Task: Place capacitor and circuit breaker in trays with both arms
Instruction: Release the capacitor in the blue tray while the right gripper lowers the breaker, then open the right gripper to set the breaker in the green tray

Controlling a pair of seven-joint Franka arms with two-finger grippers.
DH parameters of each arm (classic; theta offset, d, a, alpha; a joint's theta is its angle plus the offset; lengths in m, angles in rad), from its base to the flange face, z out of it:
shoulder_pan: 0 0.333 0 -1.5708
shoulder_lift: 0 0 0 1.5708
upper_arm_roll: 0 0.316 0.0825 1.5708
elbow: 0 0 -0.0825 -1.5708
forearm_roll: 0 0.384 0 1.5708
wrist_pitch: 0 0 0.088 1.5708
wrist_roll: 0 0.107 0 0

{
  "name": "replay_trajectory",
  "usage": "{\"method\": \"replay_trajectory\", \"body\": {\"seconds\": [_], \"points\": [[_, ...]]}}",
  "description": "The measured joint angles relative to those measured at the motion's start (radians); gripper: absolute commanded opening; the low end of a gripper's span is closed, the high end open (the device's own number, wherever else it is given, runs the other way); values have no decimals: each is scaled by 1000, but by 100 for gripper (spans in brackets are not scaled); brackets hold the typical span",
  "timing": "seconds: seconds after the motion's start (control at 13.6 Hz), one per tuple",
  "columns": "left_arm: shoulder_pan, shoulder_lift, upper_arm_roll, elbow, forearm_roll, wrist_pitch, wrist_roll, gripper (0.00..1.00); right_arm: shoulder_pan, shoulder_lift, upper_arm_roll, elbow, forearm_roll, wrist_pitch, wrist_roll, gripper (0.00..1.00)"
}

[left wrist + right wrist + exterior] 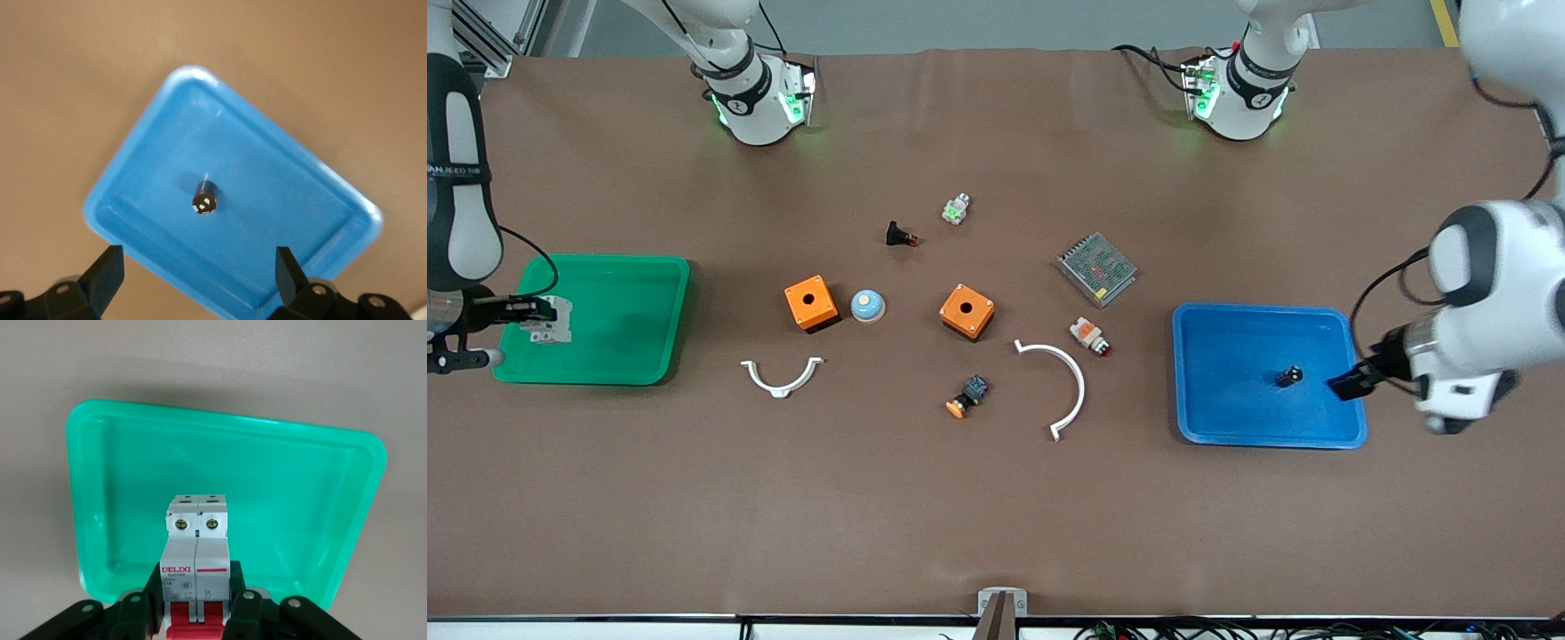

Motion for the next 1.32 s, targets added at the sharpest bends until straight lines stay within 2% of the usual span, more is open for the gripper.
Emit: {"method": "replay_trajectory", "body": {"seconds": [0.22, 0.44, 0.88, 1.1, 1.18, 1.25, 1.32], "points": [[14, -55, -2, 88, 59, -105, 131, 100, -21, 50, 1, -2, 1, 44, -1, 21], [10, -115, -16, 118, 84, -175, 271, 100, -43, 81, 2, -25, 60, 89, 5, 22], [4, -262, -39, 118, 76, -325, 392, 100, -64, 100, 2, -50, 78, 119, 79, 23], [-28, -317, -35, 86, 51, -338, 434, 100, -65, 112, 3, -102, 79, 223, 83, 26], [-46, -336, -23, 67, 41, -339, 435, 100, -65, 115, 3, -118, 79, 244, 84, 34], [-70, -351, 0, 49, 32, -341, 435, 100, -65, 112, 3, -121, 79, 247, 85, 74], [-92, -364, 23, 34, 26, -344, 436, 100, -65, 110, 3, -121, 79, 246, 85, 98]]}}
